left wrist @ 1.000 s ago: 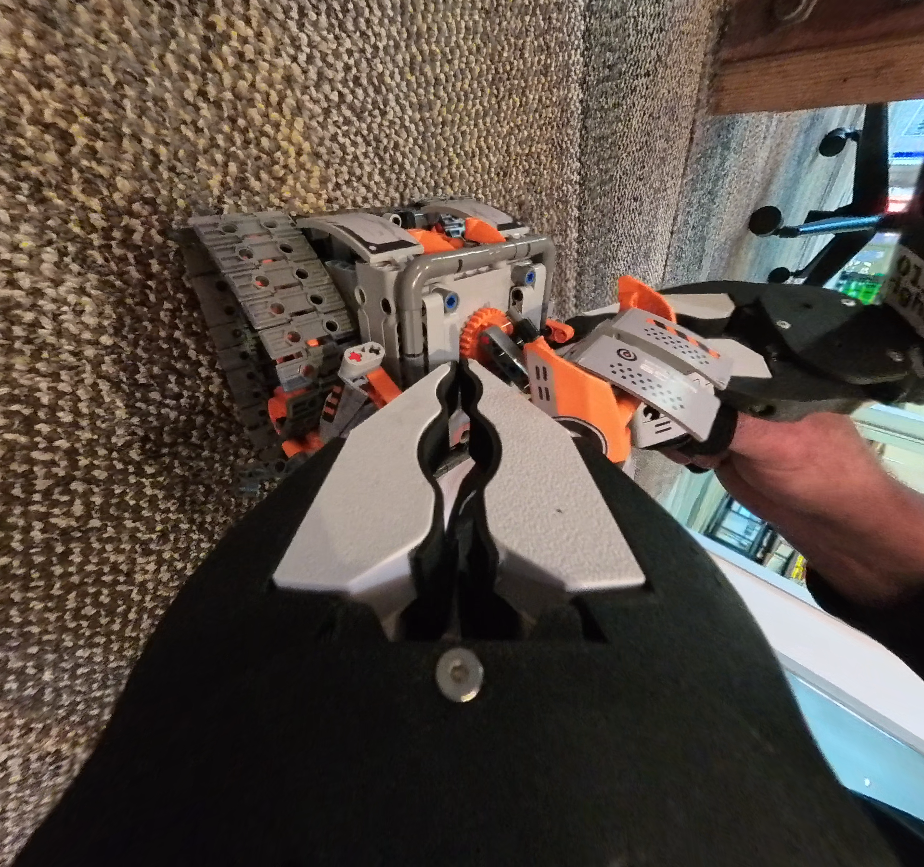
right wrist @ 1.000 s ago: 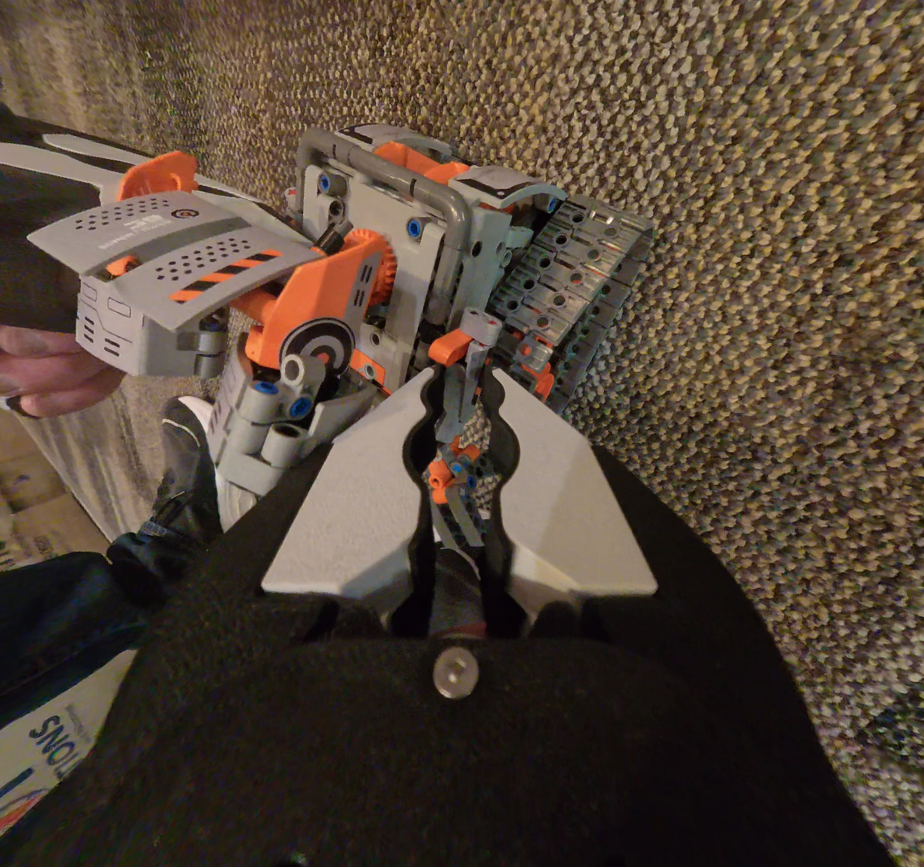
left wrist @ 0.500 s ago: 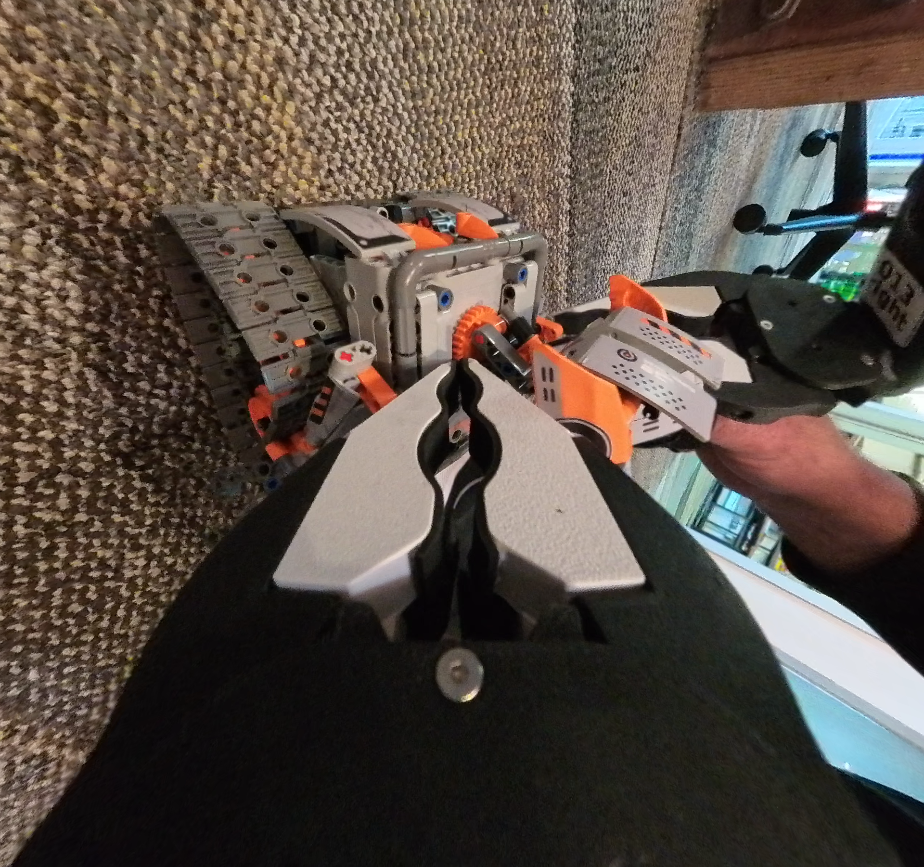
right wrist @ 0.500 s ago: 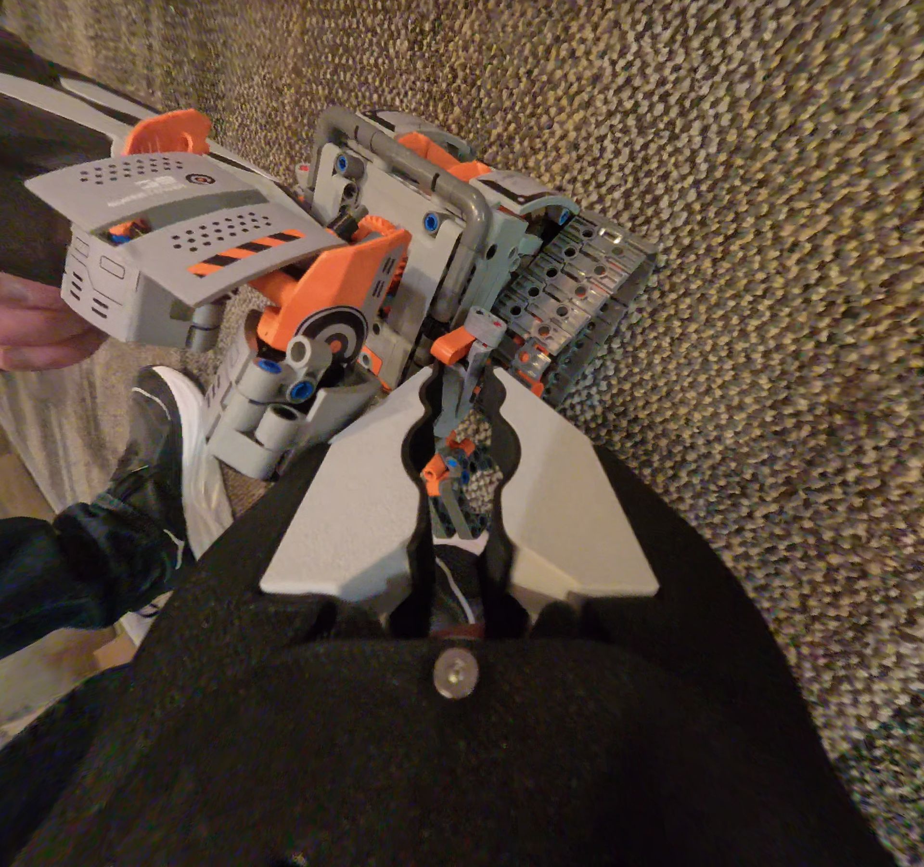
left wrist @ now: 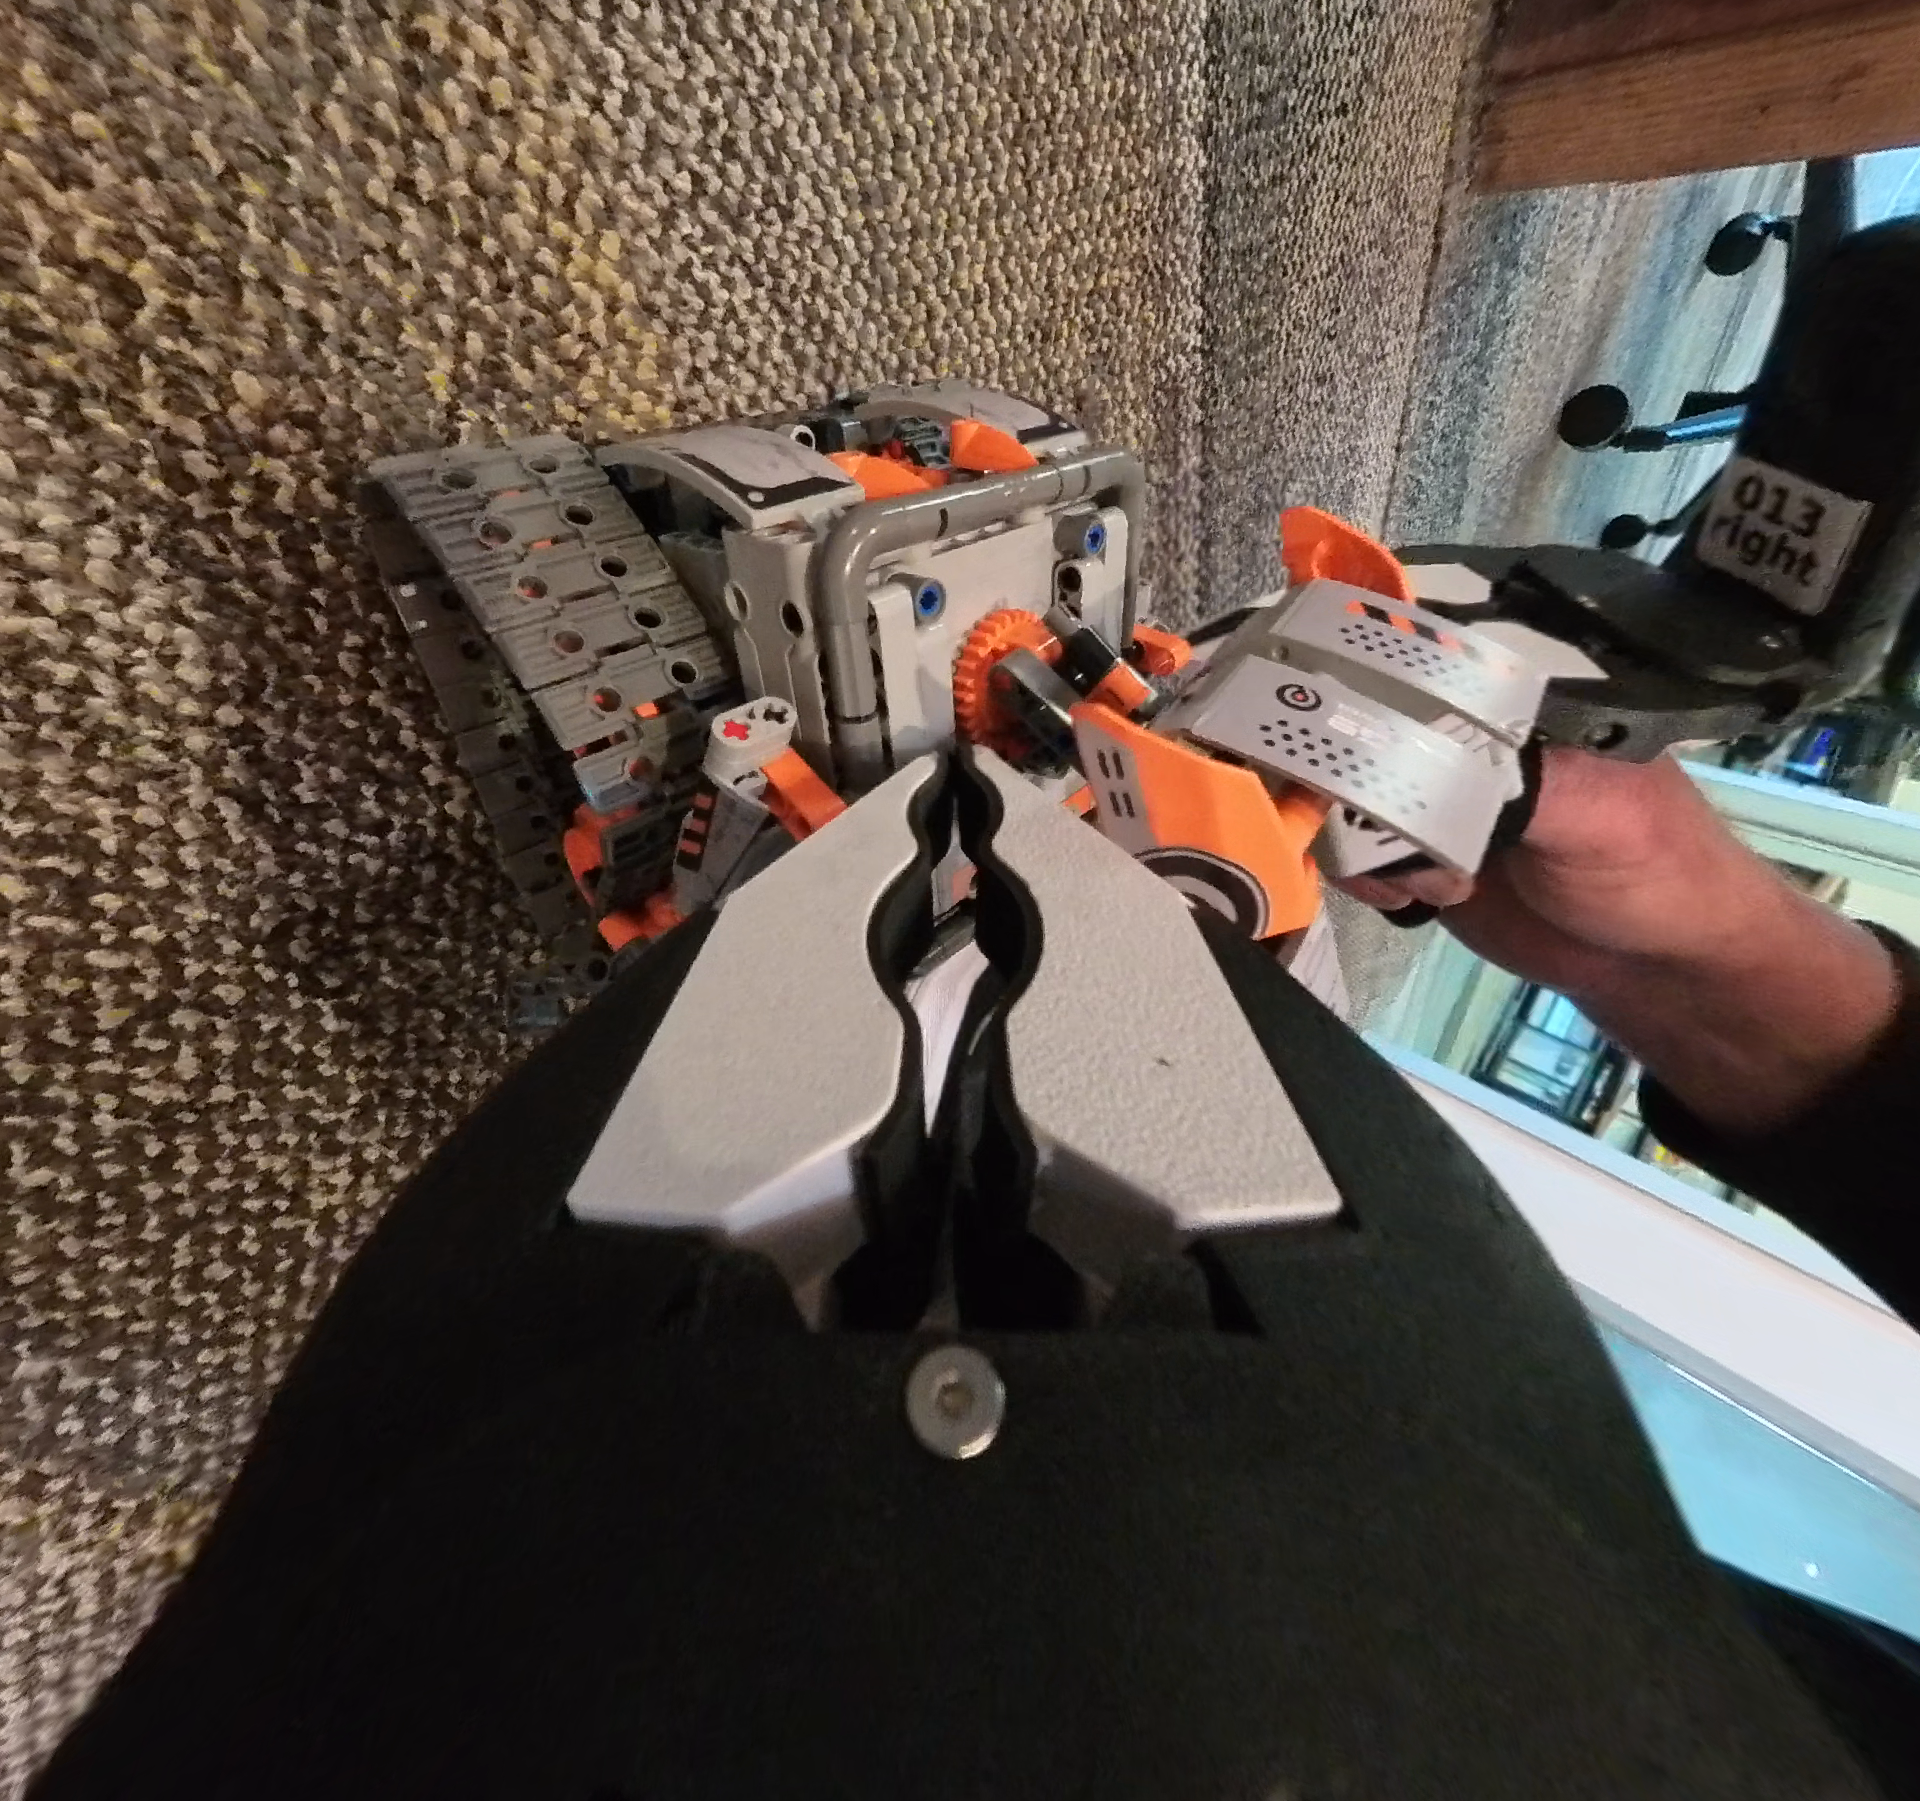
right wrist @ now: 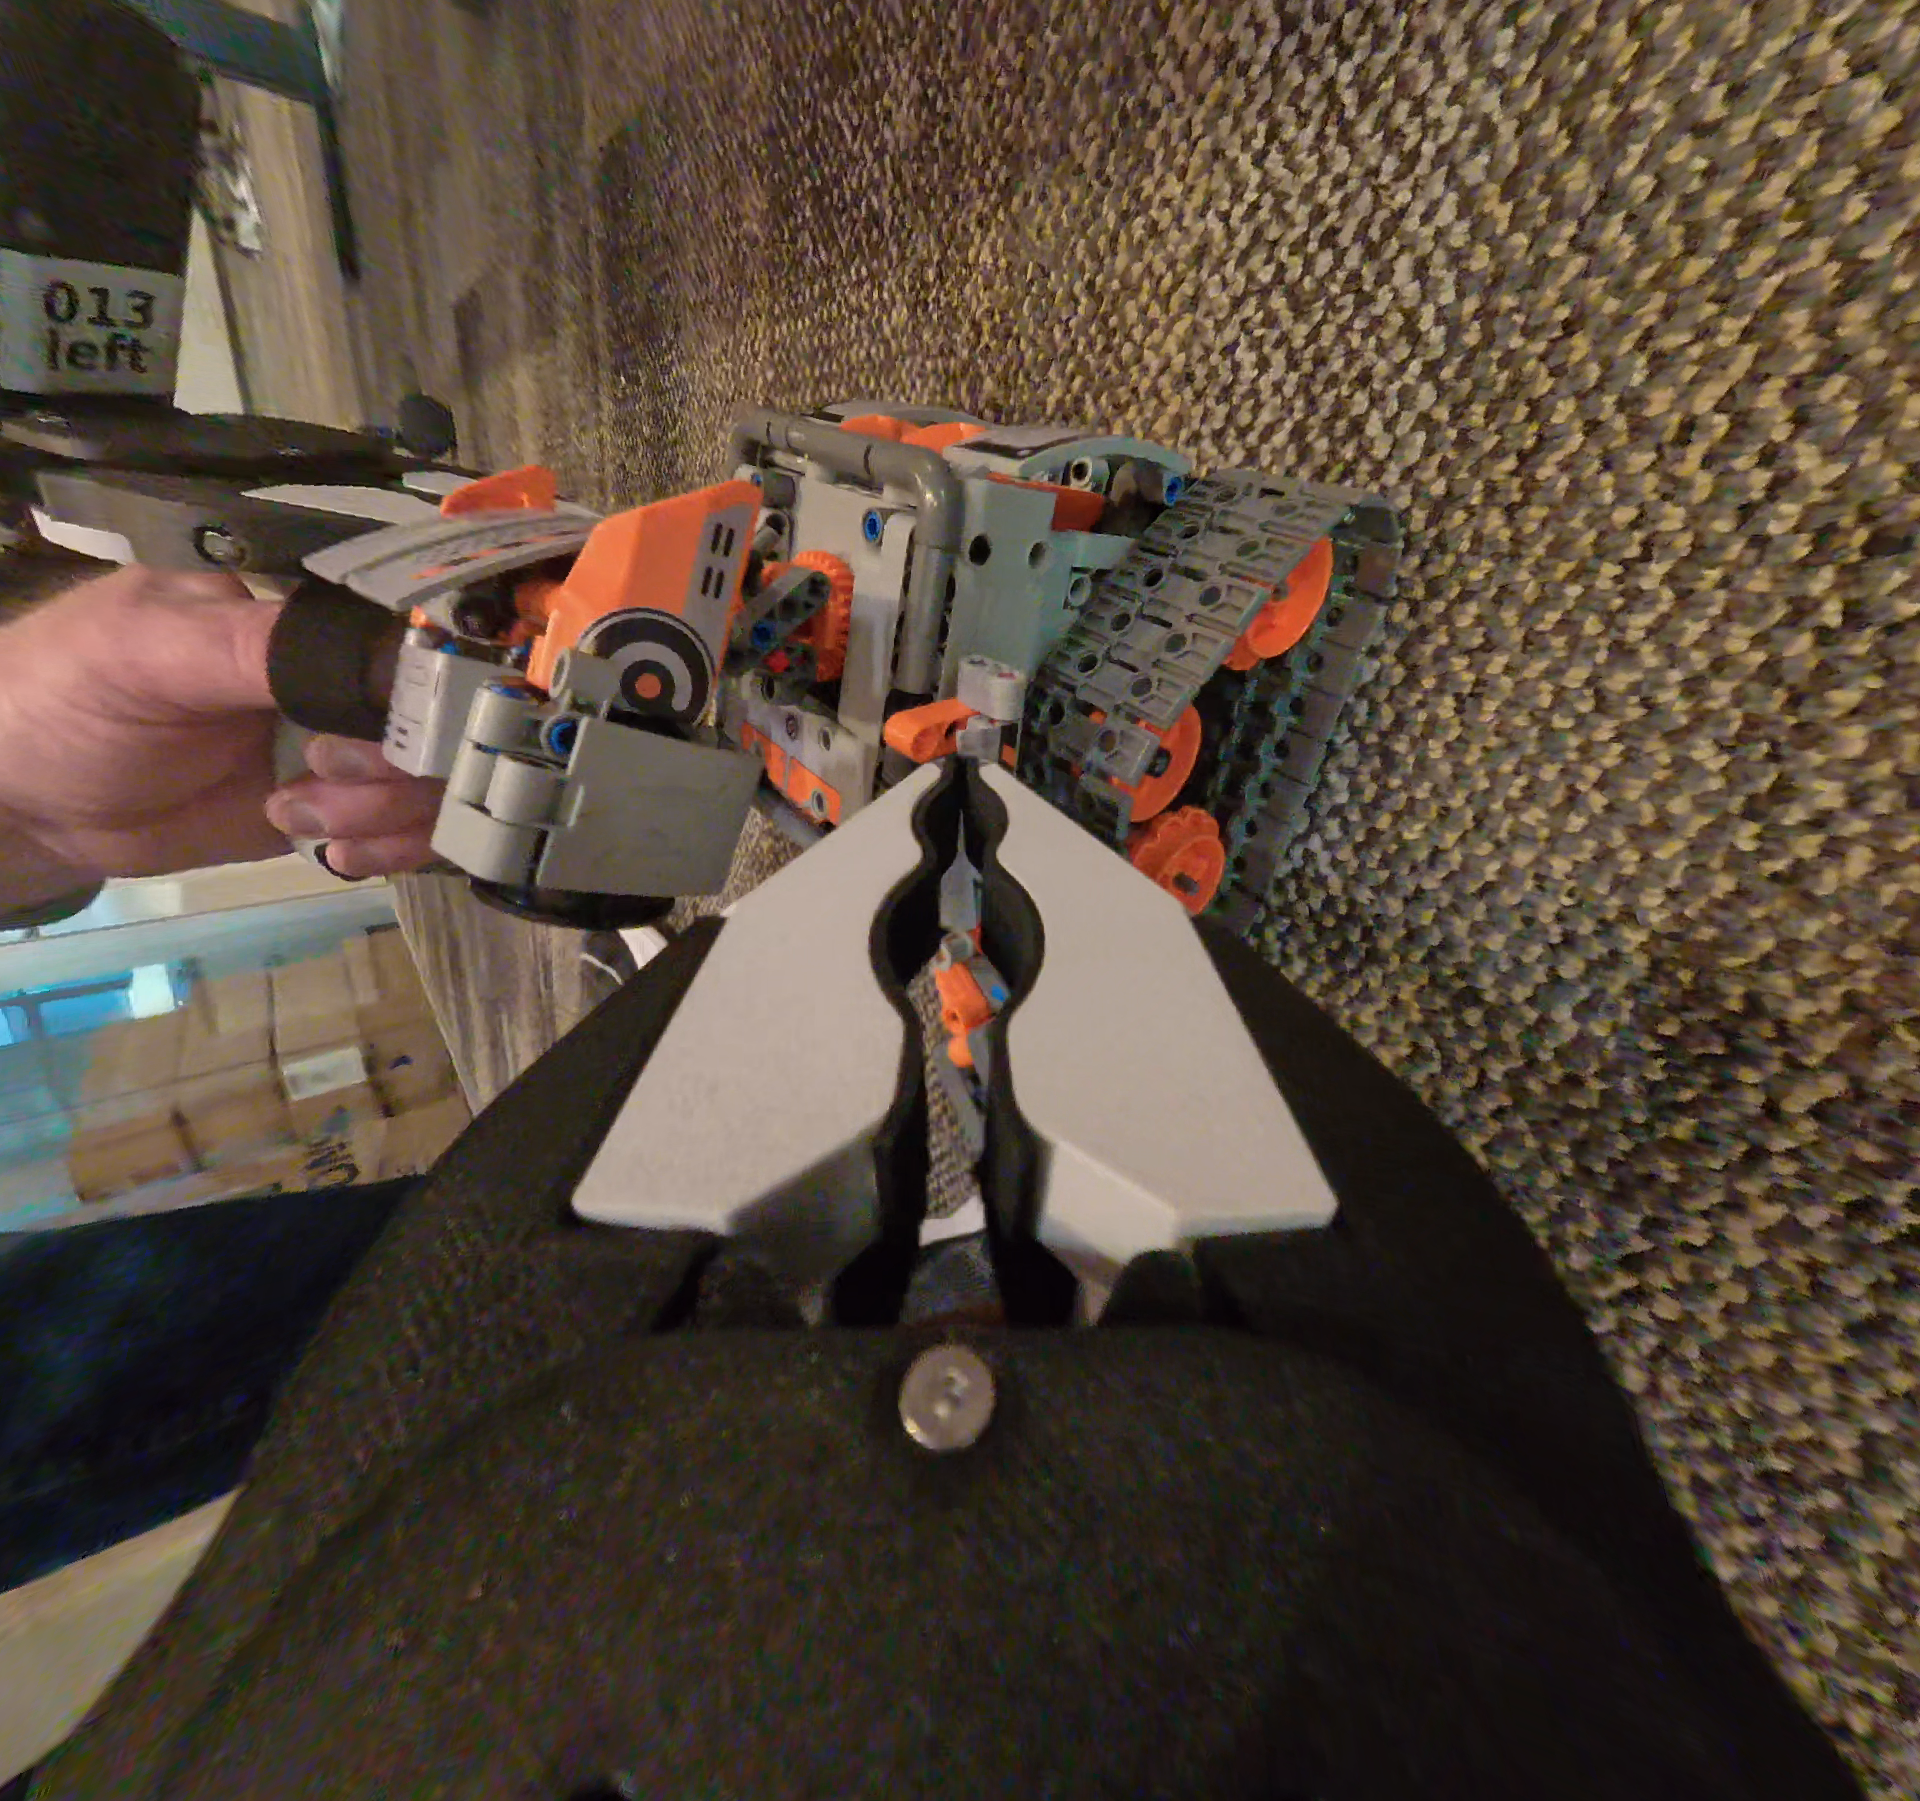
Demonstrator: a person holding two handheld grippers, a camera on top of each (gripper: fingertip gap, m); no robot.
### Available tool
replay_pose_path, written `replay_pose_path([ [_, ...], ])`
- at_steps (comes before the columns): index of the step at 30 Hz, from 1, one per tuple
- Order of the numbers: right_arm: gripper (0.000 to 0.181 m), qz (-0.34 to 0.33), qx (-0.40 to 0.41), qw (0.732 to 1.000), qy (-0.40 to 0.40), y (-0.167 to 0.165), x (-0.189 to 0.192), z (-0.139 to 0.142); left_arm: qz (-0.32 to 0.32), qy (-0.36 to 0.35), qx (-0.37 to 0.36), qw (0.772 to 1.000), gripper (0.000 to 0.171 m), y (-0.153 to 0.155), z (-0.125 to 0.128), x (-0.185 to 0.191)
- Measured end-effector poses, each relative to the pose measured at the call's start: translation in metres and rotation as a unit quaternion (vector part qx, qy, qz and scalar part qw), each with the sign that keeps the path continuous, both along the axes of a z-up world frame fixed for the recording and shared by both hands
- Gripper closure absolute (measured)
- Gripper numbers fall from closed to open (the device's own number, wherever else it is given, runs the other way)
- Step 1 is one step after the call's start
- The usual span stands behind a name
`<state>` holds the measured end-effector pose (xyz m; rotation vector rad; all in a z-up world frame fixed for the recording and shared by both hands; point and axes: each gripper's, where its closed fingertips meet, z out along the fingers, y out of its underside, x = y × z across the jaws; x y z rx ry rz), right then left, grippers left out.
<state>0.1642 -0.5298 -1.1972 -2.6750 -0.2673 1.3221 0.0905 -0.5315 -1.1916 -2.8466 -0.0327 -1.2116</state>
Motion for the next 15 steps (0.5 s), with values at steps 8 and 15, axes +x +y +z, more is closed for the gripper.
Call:
replay_pose_path([
  [8,0.181,-0.015,0.001,0.999,0.029,0.0088,-0.0019,0.0070,-0.004,-0.006,-0.001,1.000,0.171,-0.0009,0.0001,-0.0001],
  [15,0.181,-0.022,-0.013,0.999,0.035,0.0092,-0.0051,0.0067,-0.006,-0.005,-0.001,1.000,0.171,-0.0002,0.0003,0.0010],
])
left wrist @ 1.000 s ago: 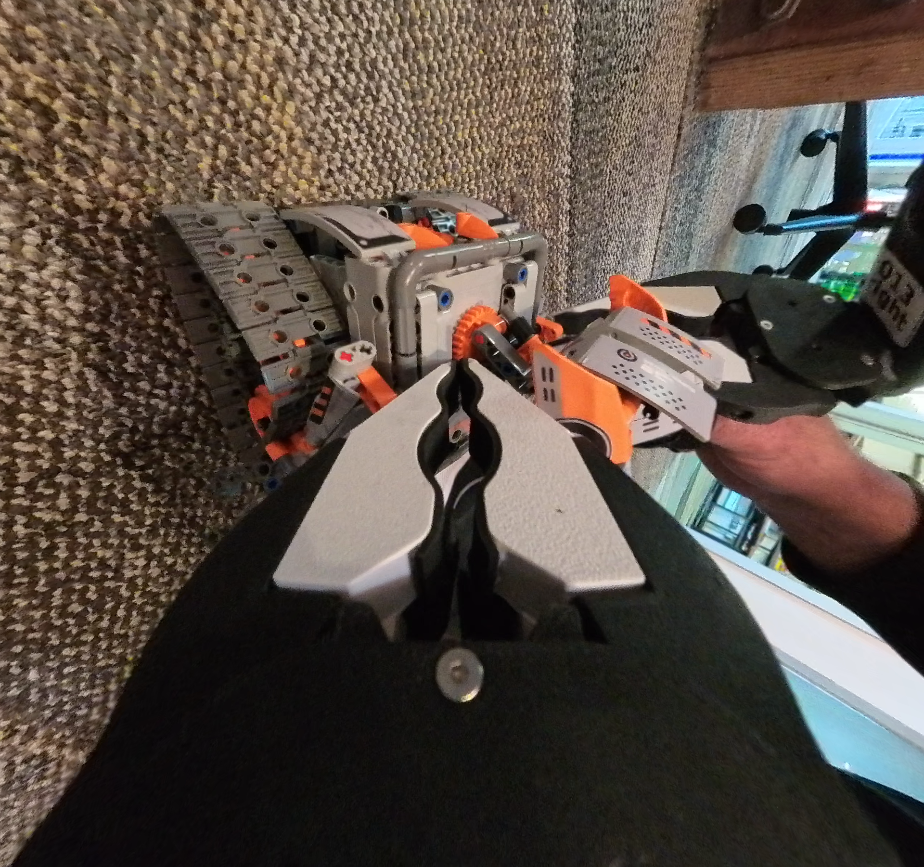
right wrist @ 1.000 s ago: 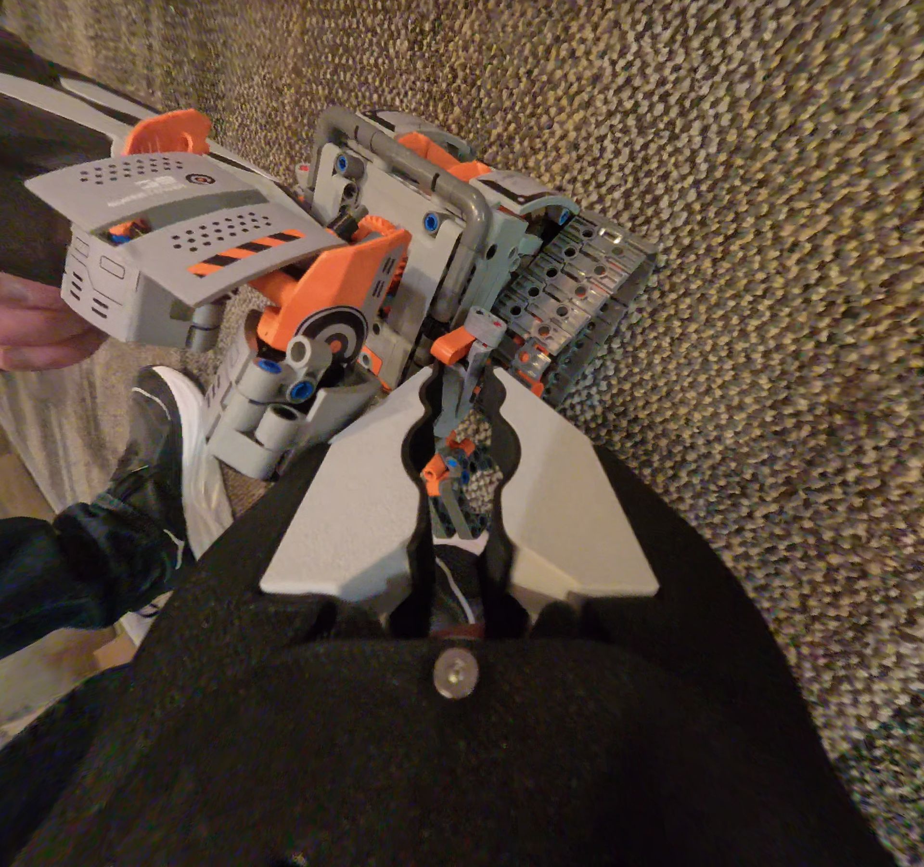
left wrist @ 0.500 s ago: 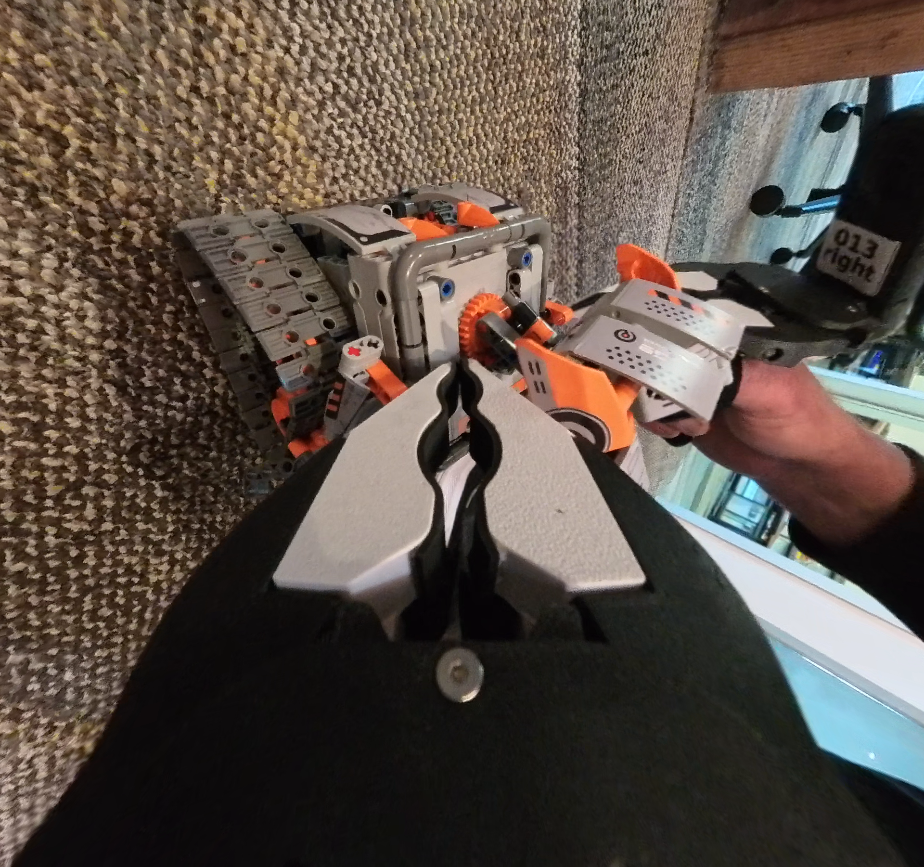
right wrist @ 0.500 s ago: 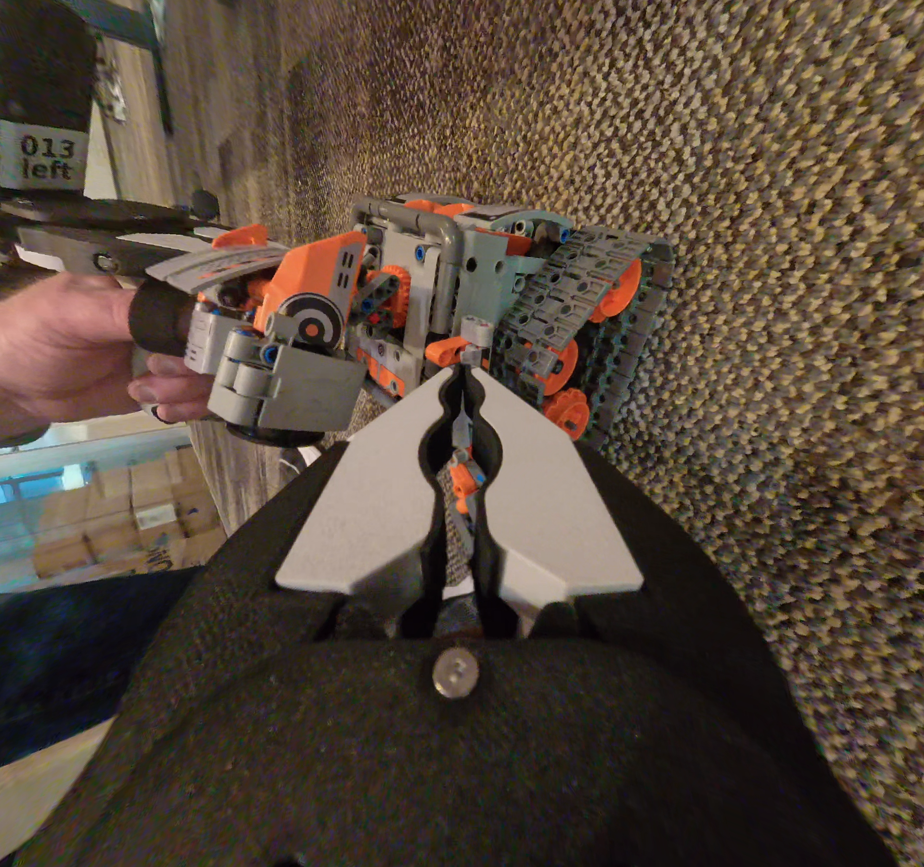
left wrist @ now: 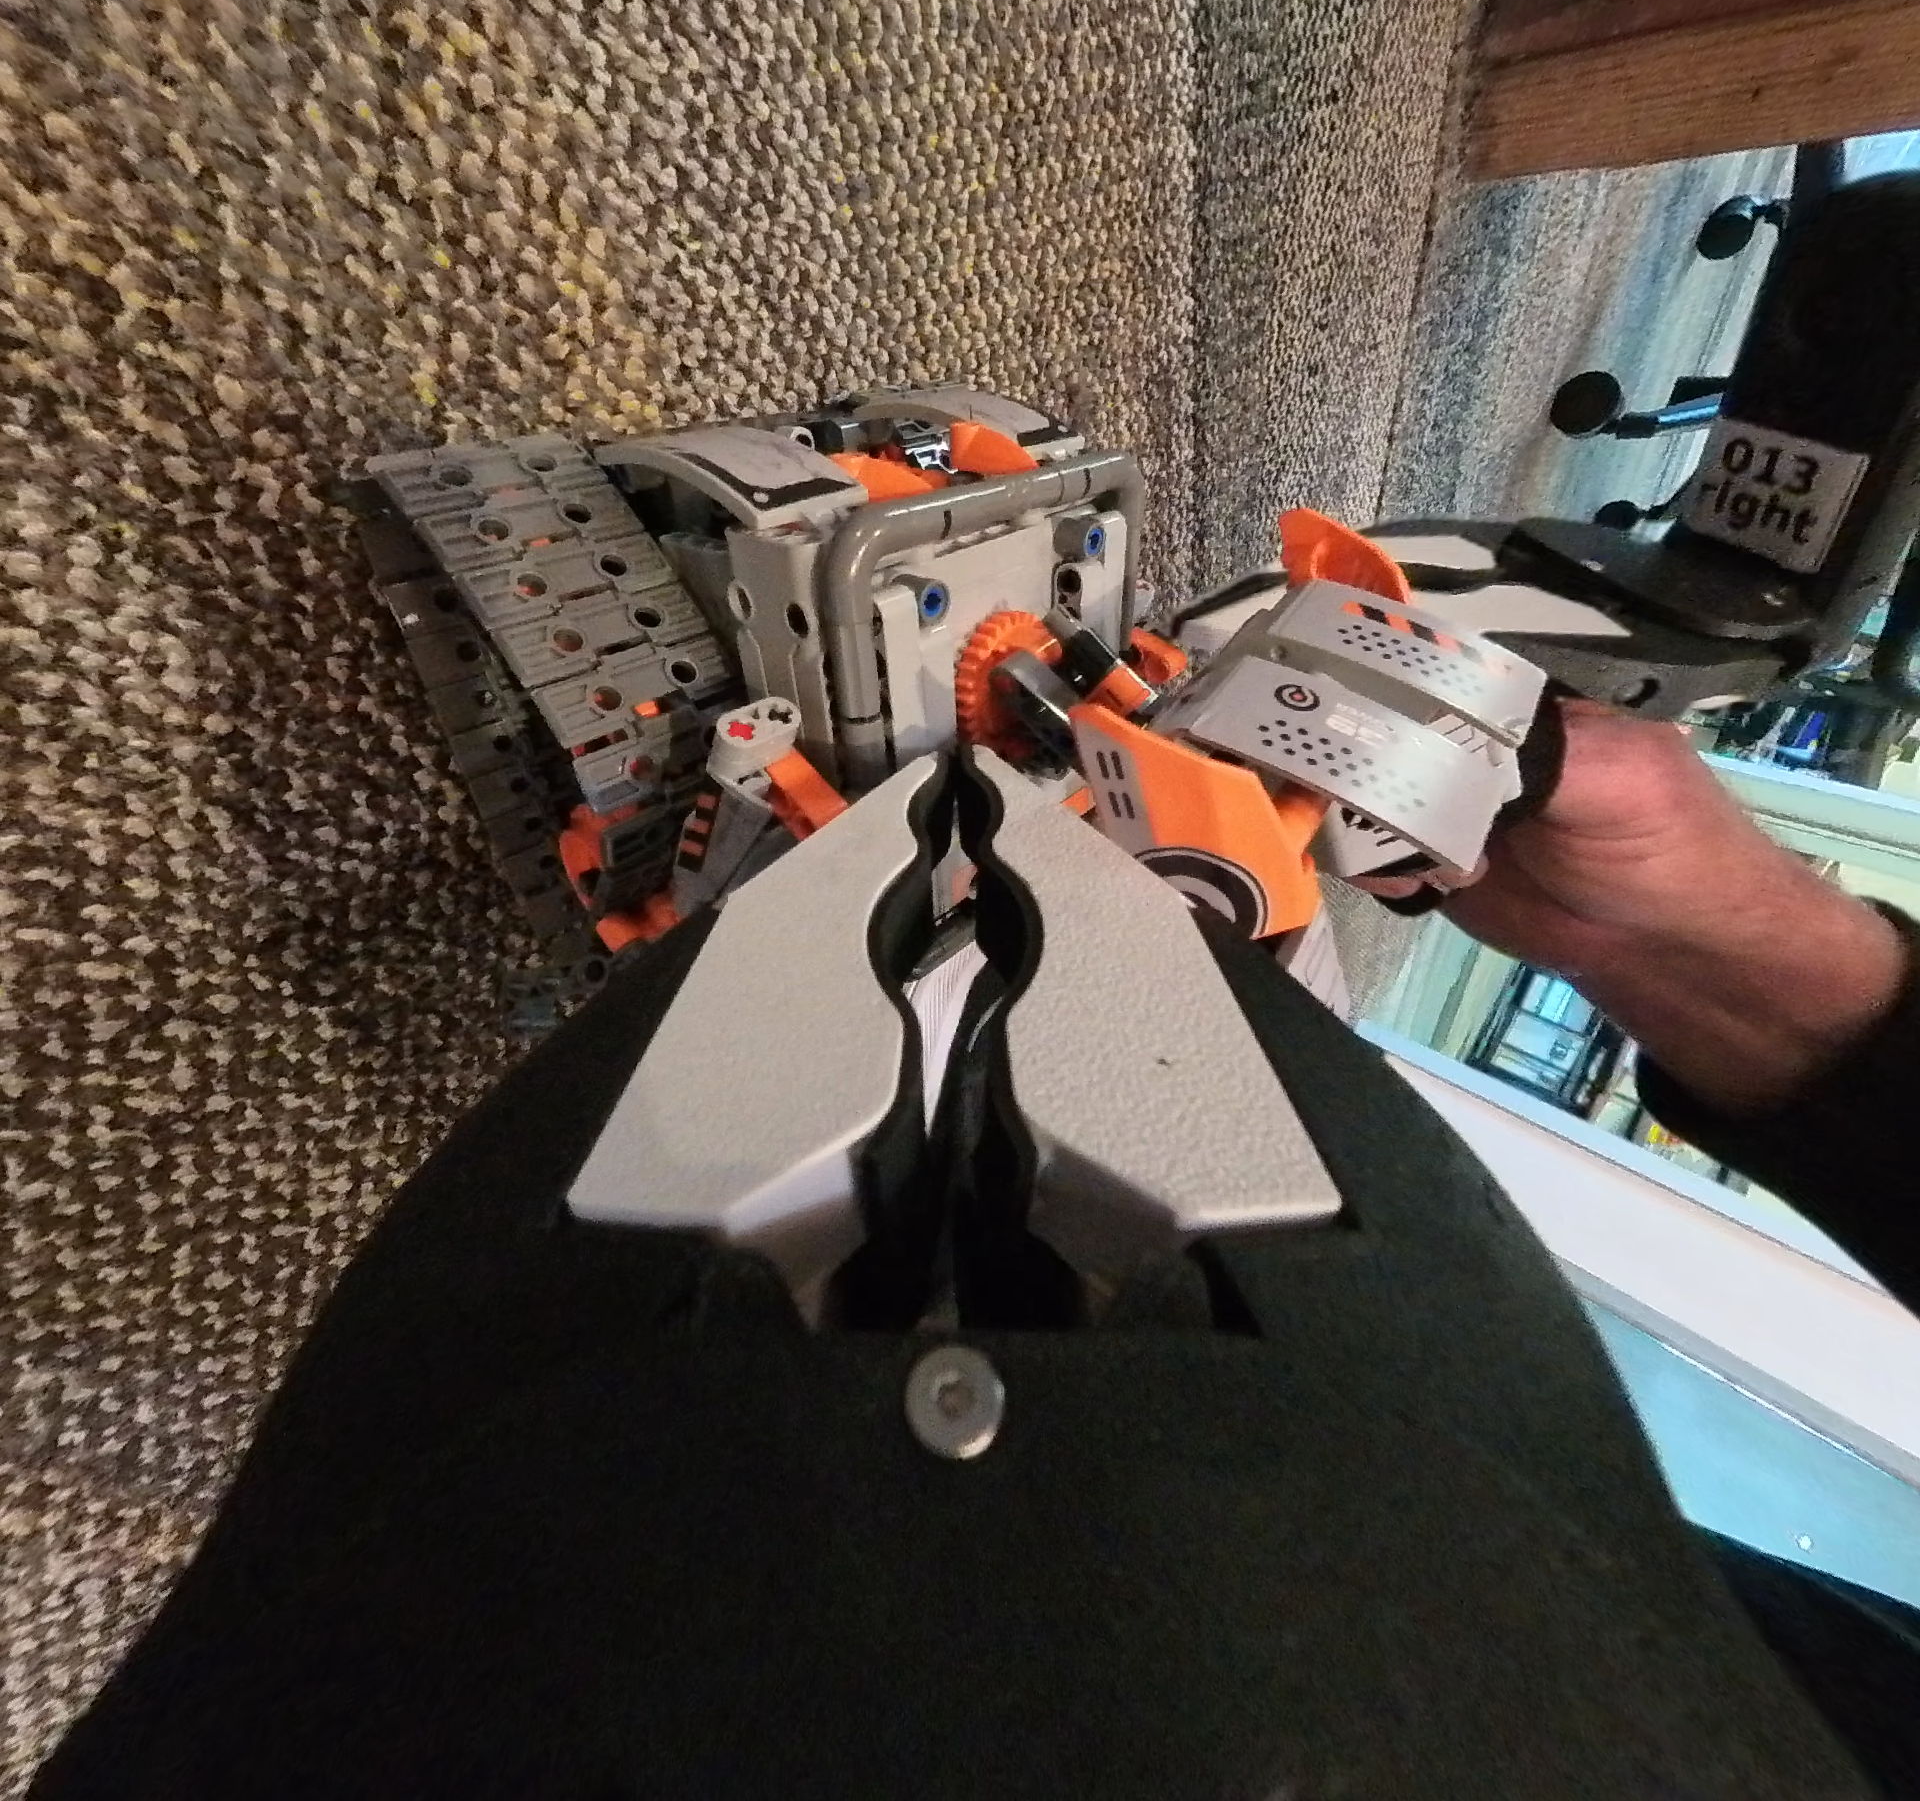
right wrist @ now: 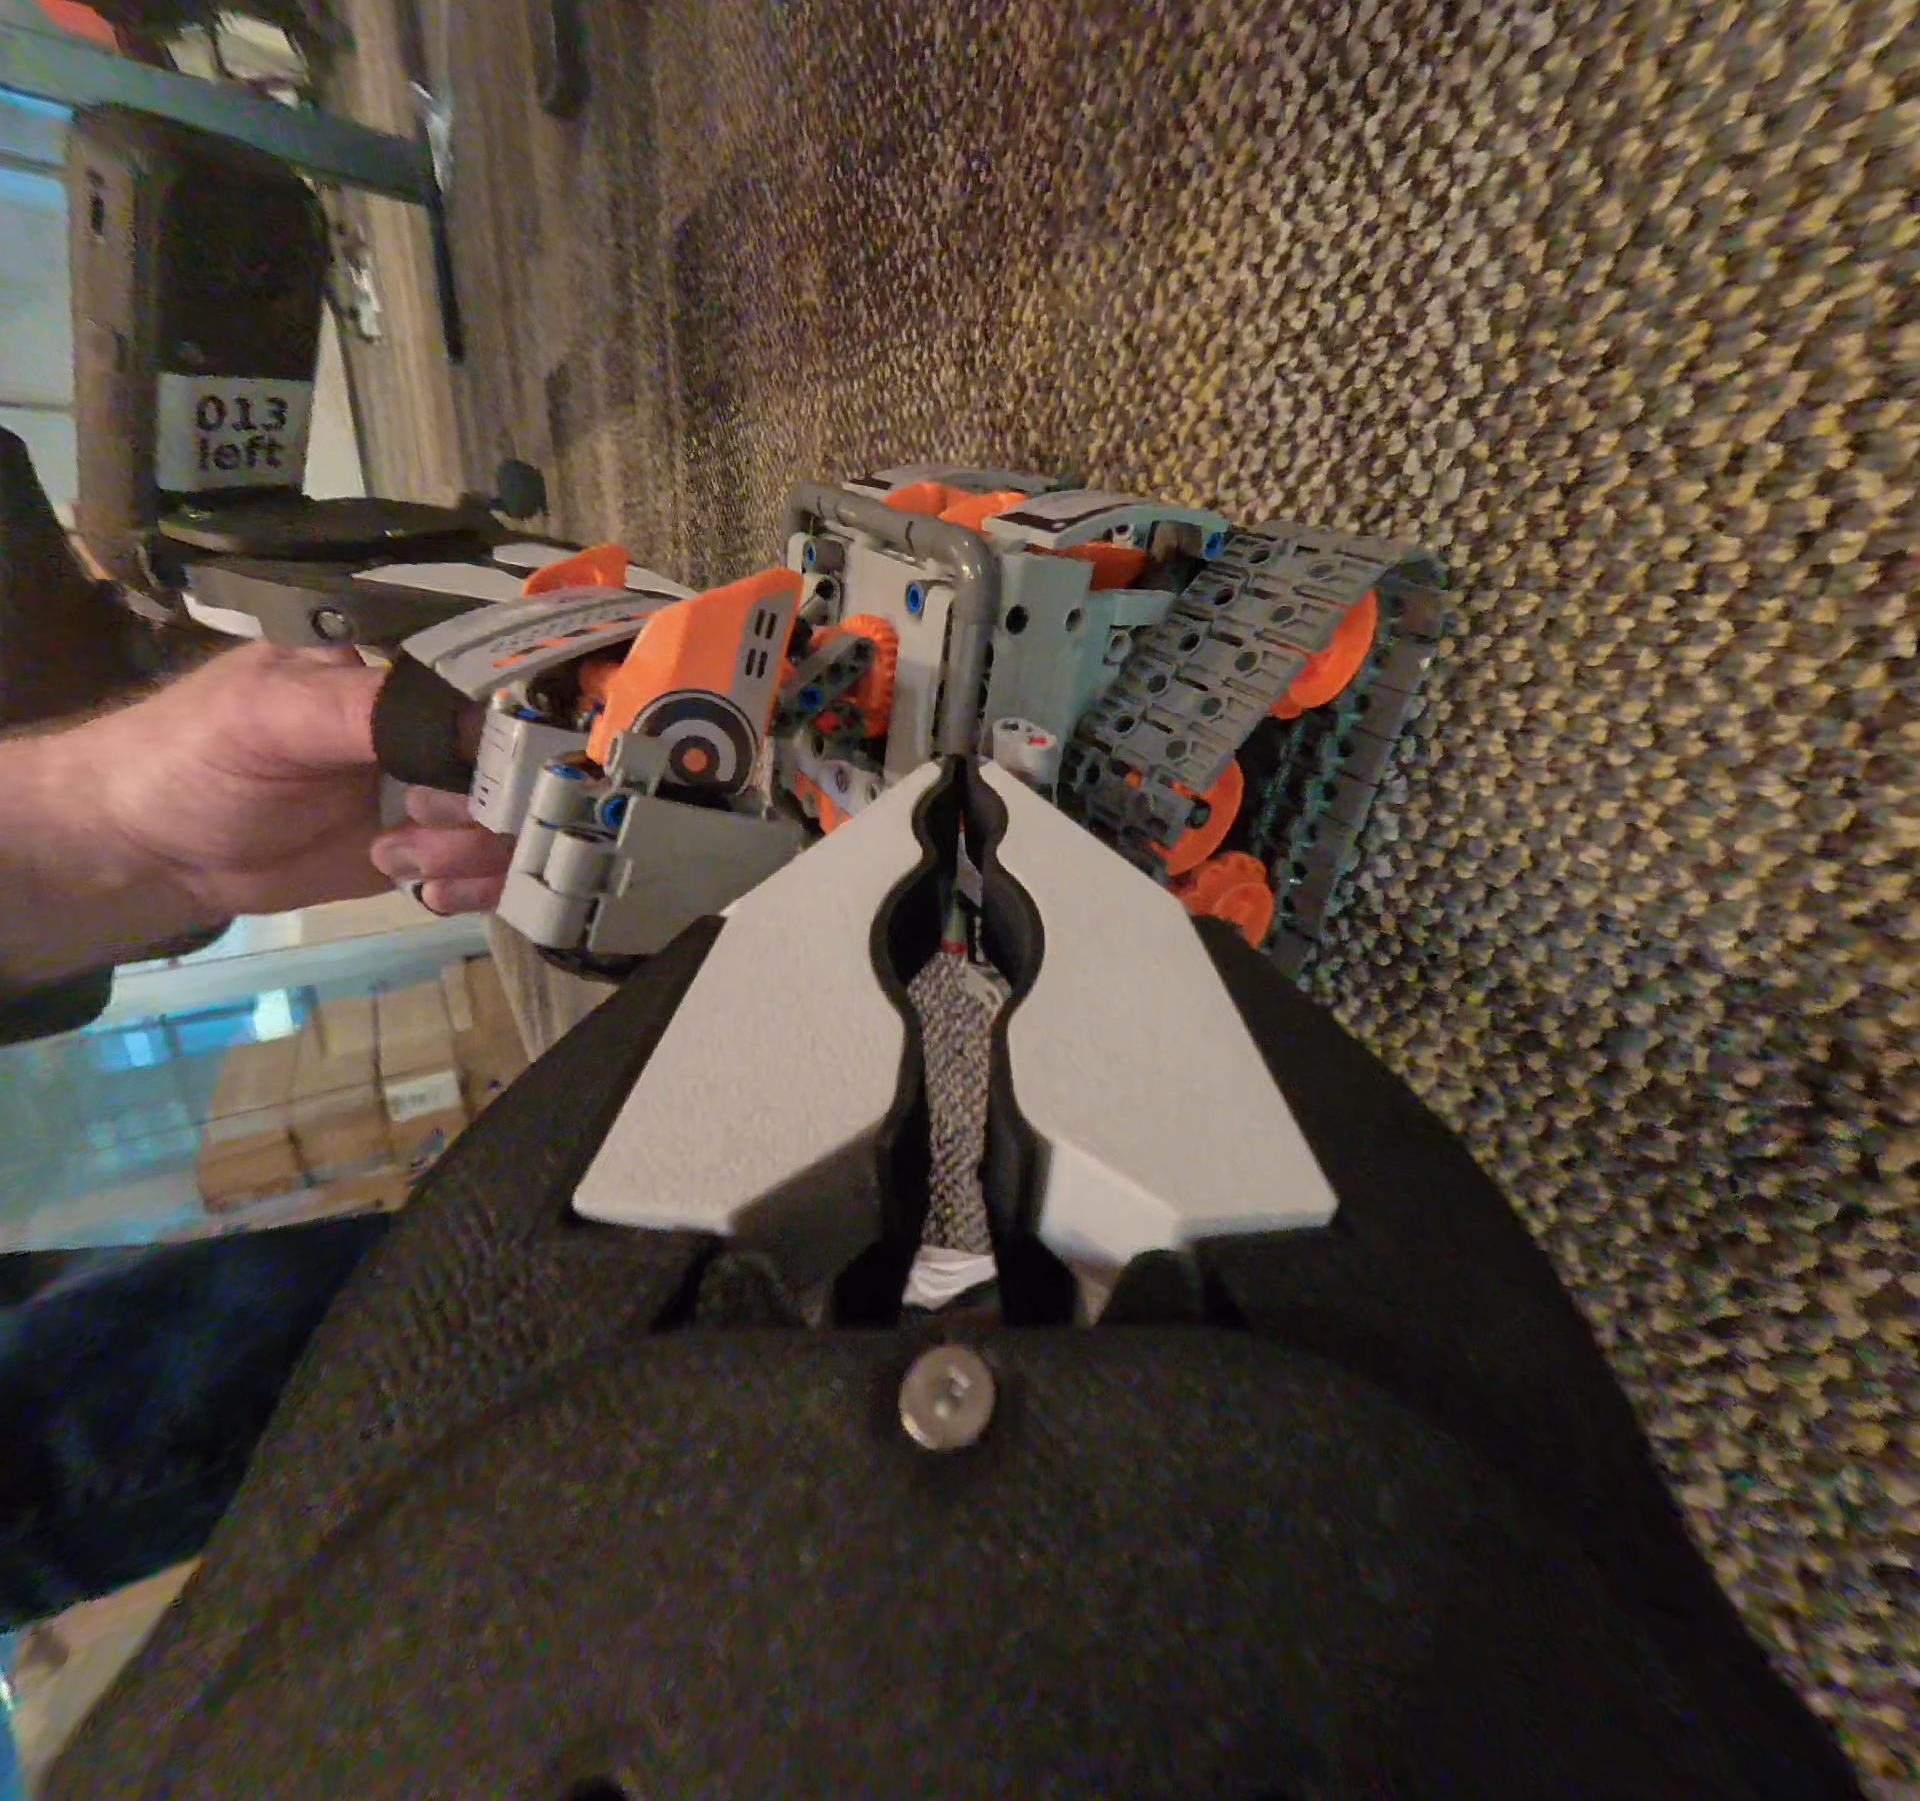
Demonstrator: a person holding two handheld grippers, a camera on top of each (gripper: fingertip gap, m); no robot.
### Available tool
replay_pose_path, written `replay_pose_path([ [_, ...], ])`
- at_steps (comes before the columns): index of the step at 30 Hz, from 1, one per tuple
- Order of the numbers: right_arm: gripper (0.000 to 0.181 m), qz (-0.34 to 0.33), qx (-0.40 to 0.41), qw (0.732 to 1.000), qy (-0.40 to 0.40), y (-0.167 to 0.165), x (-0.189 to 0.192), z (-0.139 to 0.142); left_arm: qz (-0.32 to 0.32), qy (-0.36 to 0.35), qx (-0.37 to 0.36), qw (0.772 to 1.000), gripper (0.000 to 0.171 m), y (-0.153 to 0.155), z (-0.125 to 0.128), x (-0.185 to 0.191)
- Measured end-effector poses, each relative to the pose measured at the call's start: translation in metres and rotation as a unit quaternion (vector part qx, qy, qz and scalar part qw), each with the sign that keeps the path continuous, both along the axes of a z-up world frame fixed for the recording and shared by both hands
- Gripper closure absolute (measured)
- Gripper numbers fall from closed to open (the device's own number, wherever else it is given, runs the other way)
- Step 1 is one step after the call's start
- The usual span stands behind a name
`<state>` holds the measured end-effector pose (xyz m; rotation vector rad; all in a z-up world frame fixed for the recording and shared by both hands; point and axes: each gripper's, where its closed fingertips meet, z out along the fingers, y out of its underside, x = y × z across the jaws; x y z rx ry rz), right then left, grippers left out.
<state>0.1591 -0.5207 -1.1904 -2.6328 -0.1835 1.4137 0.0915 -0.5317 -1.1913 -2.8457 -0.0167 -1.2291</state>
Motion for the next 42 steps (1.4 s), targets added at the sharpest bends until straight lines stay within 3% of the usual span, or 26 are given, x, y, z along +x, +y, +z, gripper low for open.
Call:
replay_pose_path([
  [27,0.181,-0.048,-0.070,0.996,0.041,-0.004,0.002,0.000,0.008,-0.027,-0.020,0.999,0.171,-0.006,0.000,0.004],
  [32,0.170,-0.082,-0.055,0.995,0.030,-0.003,0.038,0.027,0.003,0.004,-0.024,1.000,0.158,-0.014,0.014,-0.023],
  [36,0.167,-0.069,-0.020,0.997,0.001,-0.019,0.069,0.074,-0.026,0.043,-0.030,0.998,0.143,-0.029,0.040,-0.051],
  [39,0.161,-0.064,0.011,0.997,-0.029,-0.035,0.089,0.127,-0.026,0.070,-0.027,0.997,0.140,-0.041,0.080,-0.077],
  [42,0.157,-0.052,0.060,0.995,-0.060,-0.047,0.097,0.197,-0.046,0.069,-0.008,0.997,0.140,-0.059,0.150,-0.089],
])
